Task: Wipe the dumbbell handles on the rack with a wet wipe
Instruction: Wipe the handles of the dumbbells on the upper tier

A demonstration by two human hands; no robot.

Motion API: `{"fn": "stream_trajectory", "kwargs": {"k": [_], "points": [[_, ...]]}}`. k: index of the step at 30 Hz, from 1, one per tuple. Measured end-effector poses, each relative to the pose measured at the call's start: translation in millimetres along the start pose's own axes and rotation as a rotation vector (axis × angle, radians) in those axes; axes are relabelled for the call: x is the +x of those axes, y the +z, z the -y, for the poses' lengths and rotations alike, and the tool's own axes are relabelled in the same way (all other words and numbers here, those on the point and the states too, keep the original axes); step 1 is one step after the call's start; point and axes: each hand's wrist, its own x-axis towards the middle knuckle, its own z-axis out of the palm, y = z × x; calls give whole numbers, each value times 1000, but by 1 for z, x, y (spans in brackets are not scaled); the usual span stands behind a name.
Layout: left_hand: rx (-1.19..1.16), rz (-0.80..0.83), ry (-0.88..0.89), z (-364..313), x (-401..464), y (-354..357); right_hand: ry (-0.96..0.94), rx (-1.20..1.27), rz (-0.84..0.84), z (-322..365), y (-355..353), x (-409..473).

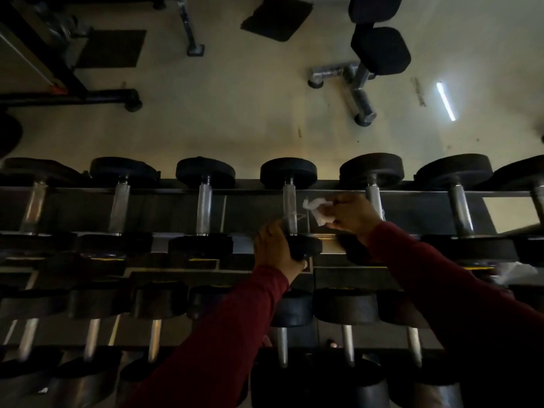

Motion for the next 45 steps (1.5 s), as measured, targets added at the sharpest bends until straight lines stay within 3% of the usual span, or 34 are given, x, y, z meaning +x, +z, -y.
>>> {"fn": "stream_trajectory", "kwargs": {"k": [3, 8, 11, 15, 23, 30, 38, 45], "points": [[40, -39, 12, -13, -13, 0, 7, 182, 33, 2, -36, -15], [116, -150, 154, -62, -39, 15, -56, 211, 5, -24, -106, -25], [25, -101, 174, -104, -47, 34, -63, -121, -115, -48, -141, -11], [-4, 120, 44, -155, -47, 64, -121, -593, 7, -54, -168, 2], [42, 25, -108, -182, -38, 71, -229, -986, 107, -73, -147, 24], [9, -23, -177, -190, -43, 76, -206, -962, 262, -82, -153, 47], [-34, -32, -217, -194, -45, 78, -257, -1028, 203, -79, -159, 42], [-82, -57, -245, -190, -46, 84, -232, -869, 221, -83, -157, 44]]}}
